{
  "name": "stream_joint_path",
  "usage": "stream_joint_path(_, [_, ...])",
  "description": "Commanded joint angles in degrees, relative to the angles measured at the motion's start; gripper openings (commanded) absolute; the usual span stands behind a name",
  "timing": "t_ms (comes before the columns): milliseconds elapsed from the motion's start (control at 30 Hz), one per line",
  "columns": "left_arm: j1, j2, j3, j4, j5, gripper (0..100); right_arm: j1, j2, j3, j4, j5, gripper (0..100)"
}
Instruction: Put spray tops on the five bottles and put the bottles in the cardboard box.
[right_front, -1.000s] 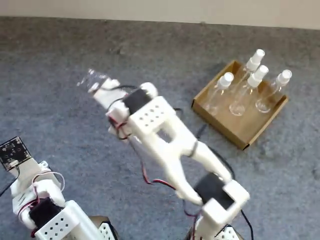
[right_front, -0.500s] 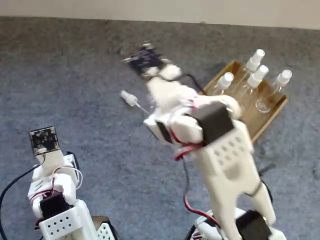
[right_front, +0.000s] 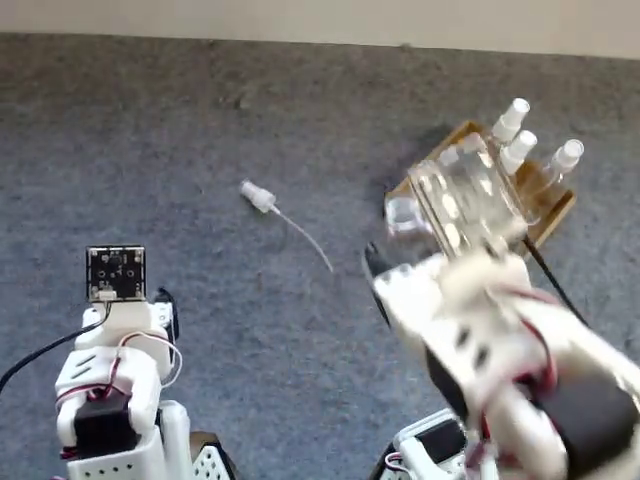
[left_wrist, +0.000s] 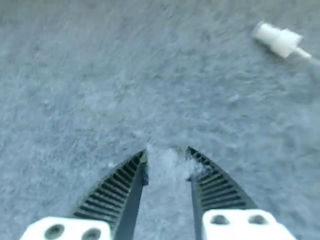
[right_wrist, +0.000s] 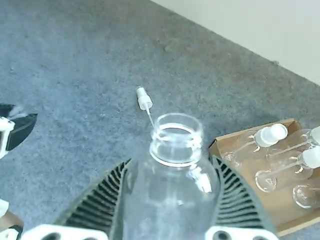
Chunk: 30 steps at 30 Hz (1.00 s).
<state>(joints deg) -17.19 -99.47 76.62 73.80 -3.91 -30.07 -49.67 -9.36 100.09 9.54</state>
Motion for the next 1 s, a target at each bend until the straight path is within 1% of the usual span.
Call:
stream_joint_path(0, [4.88,13.67,-11.21,0.26,-0.35,11,1.10,-7.52,8.40,-3.03,-0.26,12.5])
stream_joint_path(267, [12.09,47.78,-33.98,1.85,0.00,11,1.10,-20.79,28.00,-14.55,-0.26,12.5])
stream_joint_path(333, [13.58,54.73,-38.55,1.85,1.93,11,1.71,-22.46,32.57,-17.45,-0.26,12.5])
stream_joint_path(500, [16.22,69.23,-48.75,1.85,9.85,11,6.64,-24.84,44.62,-26.77,-0.26,12.5])
stream_joint_path(700, [18.59,83.38,-60.18,1.41,25.05,11,6.90,-26.15,56.04,-37.23,-0.26,12.5])
stream_joint_path(833, [20.09,92.97,-67.30,1.41,32.62,11,6.90,-27.21,62.11,-41.89,-0.53,12.5])
stream_joint_path(900, [20.70,98.24,-71.34,1.58,36.04,15,6.99,-27.82,65.19,-43.38,-0.53,12.5])
stream_joint_path(967, [20.88,103.52,-75.74,1.85,40.26,22,6.99,-28.53,68.35,-45.23,-0.44,12.5])
